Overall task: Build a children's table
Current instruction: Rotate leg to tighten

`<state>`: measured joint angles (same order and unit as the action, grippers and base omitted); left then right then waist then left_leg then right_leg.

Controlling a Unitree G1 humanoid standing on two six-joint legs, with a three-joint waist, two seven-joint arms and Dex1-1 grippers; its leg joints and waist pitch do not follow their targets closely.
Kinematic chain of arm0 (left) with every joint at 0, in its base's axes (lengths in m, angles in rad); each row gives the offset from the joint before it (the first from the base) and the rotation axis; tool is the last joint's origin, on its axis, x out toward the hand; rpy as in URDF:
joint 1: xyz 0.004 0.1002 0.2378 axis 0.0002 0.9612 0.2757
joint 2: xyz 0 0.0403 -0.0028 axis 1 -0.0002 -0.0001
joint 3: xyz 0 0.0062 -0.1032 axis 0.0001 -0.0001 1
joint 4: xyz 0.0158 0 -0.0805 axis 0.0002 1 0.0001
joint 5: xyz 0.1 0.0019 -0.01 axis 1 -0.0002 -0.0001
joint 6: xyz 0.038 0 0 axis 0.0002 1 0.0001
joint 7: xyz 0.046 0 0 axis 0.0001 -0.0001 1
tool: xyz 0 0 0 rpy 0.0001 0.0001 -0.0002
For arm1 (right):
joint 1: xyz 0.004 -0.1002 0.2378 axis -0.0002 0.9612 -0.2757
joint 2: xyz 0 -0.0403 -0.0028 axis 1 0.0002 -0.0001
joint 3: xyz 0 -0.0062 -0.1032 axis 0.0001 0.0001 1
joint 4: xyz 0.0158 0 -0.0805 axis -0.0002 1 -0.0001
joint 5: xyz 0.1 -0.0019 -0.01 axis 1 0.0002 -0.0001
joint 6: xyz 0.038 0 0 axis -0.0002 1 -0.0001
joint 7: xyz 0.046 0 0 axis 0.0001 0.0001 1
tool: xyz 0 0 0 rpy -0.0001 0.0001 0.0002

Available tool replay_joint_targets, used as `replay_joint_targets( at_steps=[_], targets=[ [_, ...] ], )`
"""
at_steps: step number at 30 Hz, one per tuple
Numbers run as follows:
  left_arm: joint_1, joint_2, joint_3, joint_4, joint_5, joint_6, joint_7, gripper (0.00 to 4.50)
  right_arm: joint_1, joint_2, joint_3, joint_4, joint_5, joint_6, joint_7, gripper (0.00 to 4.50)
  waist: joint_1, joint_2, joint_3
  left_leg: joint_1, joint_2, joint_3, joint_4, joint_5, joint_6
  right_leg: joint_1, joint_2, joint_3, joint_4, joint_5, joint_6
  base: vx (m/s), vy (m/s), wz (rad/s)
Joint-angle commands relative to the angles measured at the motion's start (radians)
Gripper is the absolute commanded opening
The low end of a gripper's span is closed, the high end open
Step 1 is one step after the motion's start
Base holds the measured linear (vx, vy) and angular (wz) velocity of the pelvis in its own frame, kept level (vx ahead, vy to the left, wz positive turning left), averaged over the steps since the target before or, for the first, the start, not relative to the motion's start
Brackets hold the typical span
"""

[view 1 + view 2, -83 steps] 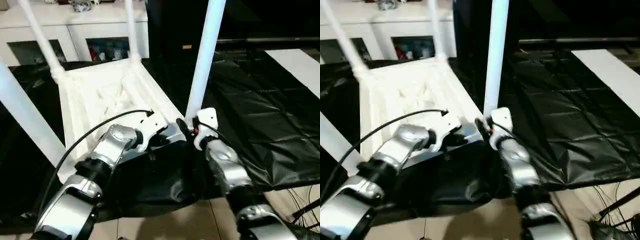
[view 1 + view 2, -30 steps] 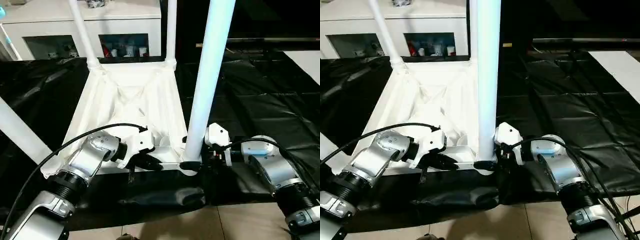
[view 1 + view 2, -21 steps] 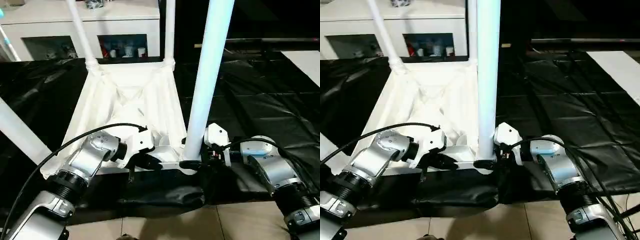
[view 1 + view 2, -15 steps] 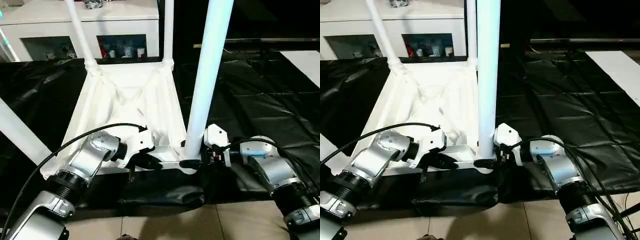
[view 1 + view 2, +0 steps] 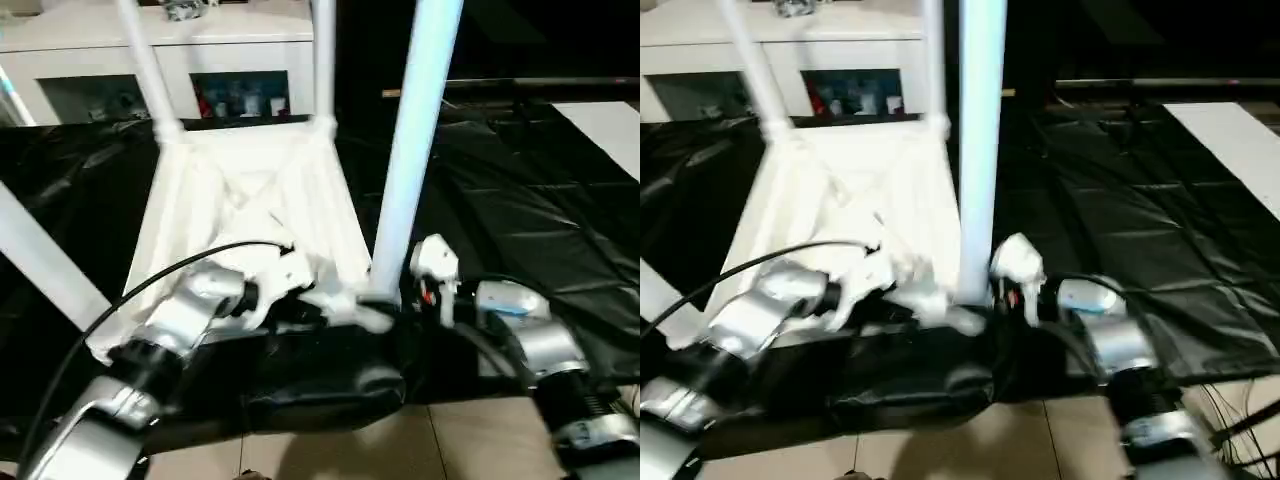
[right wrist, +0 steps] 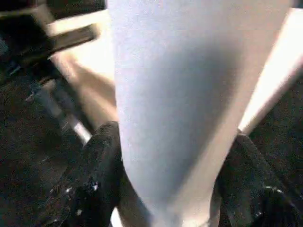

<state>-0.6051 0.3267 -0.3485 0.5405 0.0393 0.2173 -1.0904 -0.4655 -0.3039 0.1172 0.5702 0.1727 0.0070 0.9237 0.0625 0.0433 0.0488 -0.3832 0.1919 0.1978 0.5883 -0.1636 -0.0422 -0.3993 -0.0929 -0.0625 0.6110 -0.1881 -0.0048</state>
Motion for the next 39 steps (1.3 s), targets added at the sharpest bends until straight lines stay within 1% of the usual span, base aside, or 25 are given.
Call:
replay_joint_targets(
  at_steps=[1,2,3,6,7,8,9,10,12,13,14,18,20,21,22,24,26,28,29,30,31,33,37,38,39],
  targets=[
    [-0.025,-0.029,0.000,0.049,0.017,0.016,0.059,0.00,-0.005,0.049,-0.027,0.045,0.009,0.040,-0.128,2.44,0.003,-0.012,-0.058,0.018,0.033,-0.026,-0.077,-0.331,0.007,0.036,-0.056,0.037,-0.094,-0.362,-0.184,0.000,0.000,0.00],
    [-0.036,-0.043,0.005,0.066,0.020,0.019,0.086,0.00,-0.008,0.071,-0.040,0.058,0.002,0.044,-0.189,2.44,-0.001,-0.012,-0.057,0.019,0.032,-0.025,-0.077,-0.333,0.005,0.032,-0.054,0.037,-0.096,-0.366,-0.181,0.000,0.000,0.00],
    [-0.051,-0.061,0.010,0.089,0.023,0.024,0.119,0.00,-0.014,0.100,-0.056,0.078,-0.012,0.049,-0.281,2.43,-0.004,-0.012,-0.057,0.020,0.031,-0.026,-0.078,-0.333,-0.005,0.032,-0.055,0.037,-0.097,-0.375,-0.180,0.000,0.000,0.00],
    [-0.081,-0.096,0.020,0.140,0.035,0.029,0.181,0.00,-0.034,0.167,-0.097,0.125,-0.040,0.068,-0.481,2.36,-0.011,-0.010,-0.056,0.019,0.030,-0.029,-0.080,-0.352,-0.014,0.031,-0.056,0.034,-0.100,-0.410,-0.166,0.000,0.000,0.00],
    [-0.096,-0.113,0.022,0.166,0.040,0.033,0.207,0.00,-0.046,0.199,-0.100,0.146,-0.063,0.070,-0.567,2.36,-0.015,-0.009,-0.056,0.016,0.028,-0.031,-0.081,-0.355,-0.017,0.034,-0.056,0.033,-0.100,-0.420,-0.159,0.000,0.000,0.00],
    [-0.096,-0.113,0.022,0.166,0.040,0.033,0.207,0.00,-0.046,0.199,-0.100,0.146,-0.063,0.070,-0.567,2.32,-0.018,-0.009,-0.054,0.019,0.028,-0.030,-0.081,-0.372,-0.021,0.027,-0.056,0.033,-0.105,-0.444,-0.150,0.000,0.000,0.00],
    [-0.112,-0.132,0.027,0.196,0.045,0.039,0.242,0.00,-0.059,0.233,-0.097,0.166,-0.084,0.069,-0.645,2.31,-0.018,-0.007,-0.055,0.022,0.028,-0.031,-0.080,-0.377,-0.023,0.026,-0.057,0.033,-0.107,-0.448,-0.148,0.000,0.000,0.00],
    [-0.124,-0.145,0.027,0.218,0.051,0.041,0.262,0.00,-0.072,0.271,-0.092,0.180,-0.095,0.069,-0.700,2.31,-0.023,-0.007,-0.054,0.022,0.027,-0.031,-0.082,-0.385,-0.027,0.023,-0.055,0.034,-0.107,-0.448,-0.151,0.000,0.000,0.00],
    [-0.139,-0.161,0.028,0.248,0.059,0.043,0.294,0.00,-0.088,0.316,-0.079,0.192,-0.111,0.066,-0.750,2.30,-0.024,-0.006,-0.054,0.022,0.027,-0.033,-0.084,-0.399,-0.030,0.025,-0.055,0.033,-0.107,-0.449,-0.145,0.000,0.000,0.00],
    [-0.148,-0.167,0.028,0.269,0.065,0.040,0.312,0.00,-0.093,0.338,-0.061,0.196,-0.125,0.063,-0.761,2.30,-0.024,-0.010,-0.053,0.023,0.028,-0.032,-0.084,-0.405,-0.024,0.023,-0.055,0.034,-0.109,-0.445,-0.143,0.000,0.000,0.00],
    [-0.158,-0.174,0.030,0.294,0.073,0.036,0.335,0.00,-0.099,0.362,-0.035,0.200,-0.144,0.056,-0.760,2.28,-0.024,-0.007,-0.054,0.023,0.026,-0.032,-0.083,-0.409,-0.025,0.022,-0.055,0.034,-0.109,-0.447,-0.144,0.000,0.000,0.00],
    [-0.168,-0.183,0.032,0.319,0.080,0.025,0.351,0.00,-0.099,0.378,-0.021,0.193,-0.142,0.032,-0.726,2.28,-0.025,-0.009,-0.050,0.027,0.027,-0.033,-0.086,-0.454,-0.024,0.020,-0.055,0.034,-0.116,-0.480,-0.131,0.000,0.000,0.00],
    [-0.168,-0.183,0.031,0.324,0.081,0.016,0.344,0.00,-0.094,0.376,-0.044,0.182,-0.126,0.014,-0.725,2.28,-0.026,-0.011,-0.050,0.029,0.027,-0.036,-0.088,-0.473,-0.026,0.019,-0.056,0.032,-0.121,-0.517,-0.113,0.000,0.000,0.00],
    [-0.169,-0.183,0.030,0.326,0.081,0.013,0.342,0.00,-0.091,0.376,-0.054,0.177,-0.121,0.009,-0.726,2.66,-0.025,-0.010,-0.050,0.031,0.027,-0.036,-0.088,-0.474,-0.026,0.018,-0.057,0.033,-0.121,-0.519,-0.112,0.000,0.000,0.00],
    [-0.167,-0.181,0.030,0.325,0.080,0.011,0.337,0.00,-0.087,0.370,-0.057,0.169,-0.123,0.004,-0.726,2.75,-0.025,-0.009,-0.051,0.031,0.028,-0.036,-0.090,-0.474,-0.026,0.018,-0.057,0.033,-0.122,-0.512,-0.113,0.000,0.000,0.00],
    [-0.165,-0.178,0.028,0.328,0.080,0.001,0.329,0.00,-0.078,0.358,-0.059,0.154,-0.138,-0.002,-0.727,2.80,-0.025,-0.009,-0.053,0.029,0.028,-0.036,-0.092,-0.462,-0.021,0.023,-0.056,0.033,-0.122,-0.486,-0.116,0.000,0.000,0.00],
    [-0.162,-0.175,0.023,0.325,0.080,-0.014,0.313,0.00,-0.067,0.333,-0.060,0.129,-0.153,0.004,-0.718,3.10,-0.023,-0.006,-0.055,0.027,0.031,-0.033,-0.096,-0.430,-0.017,0.027,-0.054,0.034,-0.118,-0.416,-0.136,0.000,0.000,0.00],
    [-0.159,-0.172,0.022,0.320,0.081,-0.020,0.301,0.00,-0.061,0.312,-0.062,0.118,-0.149,0.004,-0.691,3.26,-0.023,-0.008,-0.054,0.029,0.031,-0.032,-0.096,-0.439,-0.015,0.026,-0.053,0.034,-0.117,-0.406,-0.146,0.000,0.000,0.00],
    [-0.153,-0.166,0.018,0.310,0.081,-0.026,0.285,0.00,-0.052,0.276,-0.052,0.103,-0.148,-0.003,-0.636,3.26,-0.022,-0.006,-0.055,0.029,0.031,-0.032,-0.095,-0.435,-0.014,0.027,-0.055,0.035,-0.116,-0.401,-0.149,0.000,0.000,0.00],
    [-0.152,-0.165,0.018,0.308,0.081,-0.027,0.283,0.00,-0.051,0.271,-0.050,0.101,-0.148,-0.004,-0.627,3.26,-0.021,-0.006,-0.054,0.028,0.031,-0.031,-0.095,-0.436,-0.013,0.027,-0.055,0.036,-0.117,-0.398,-0.150,0.000,0.000,0.00],
    [-0.148,-0.161,0.016,0.300,0.080,-0.028,0.273,0.00,-0.045,0.247,-0.040,0.091,-0.144,-0.009,-0.574,3.26,-0.018,-0.009,-0.056,0.028,0.032,-0.031,-0.094,-0.426,-0.008,0.032,-0.054,0.035,-0.115,-0.381,-0.152,0.000,0.000,0.00],
    [-0.138,-0.150,0.008,0.283,0.079,-0.037,0.245,0.00,-0.029,0.199,-0.021,0.067,-0.133,-0.024,-0.470,3.26,-0.016,-0.009,-0.057,0.024,0.032,-0.027,-0.091,-0.403,0.004,0.035,-0.055,0.038,-0.113,-0.340,-0.165,0.000,0.000,0.00],
    [-0.111,-0.118,-0.007,0.231,0.063,-0.050,0.156,0.00,-0.001,0.097,-0.006,0.018,-0.094,-0.002,-0.253,3.26,-0.006,-0.011,-0.063,0.019,0.034,-0.023,-0.083,-0.320,0.041,0.046,-0.056,0.038,-0.101,-0.234,-0.204,0.000,0.000,0.00],
    [-0.089,-0.097,-0.018,0.185,0.044,-0.055,0.078,0.00,0.004,0.047,0.003,0.013,-0.085,-0.012,-0.162,3.26,-0.004,-0.010,-0.065,0.017,0.034,-0.022,-0.080,-0.298,0.049,0.047,-0.055,0.037,-0.095,-0.203,-0.218,0.000,0.000,0.00],
    [-0.088,-0.096,-0.019,0.183,0.044,-0.055,0.075,0.00,0.004,0.045,0.003,0.013,-0.085,-0.012,-0.158,3.26,-0.001,-0.011,-0.065,0.017,0.035,-0.022,-0.079,-0.290,0.051,0.049,-0.055,0.036,-0.093,-0.189,-0.225,0.000,0.000,0.00]
  ],
)
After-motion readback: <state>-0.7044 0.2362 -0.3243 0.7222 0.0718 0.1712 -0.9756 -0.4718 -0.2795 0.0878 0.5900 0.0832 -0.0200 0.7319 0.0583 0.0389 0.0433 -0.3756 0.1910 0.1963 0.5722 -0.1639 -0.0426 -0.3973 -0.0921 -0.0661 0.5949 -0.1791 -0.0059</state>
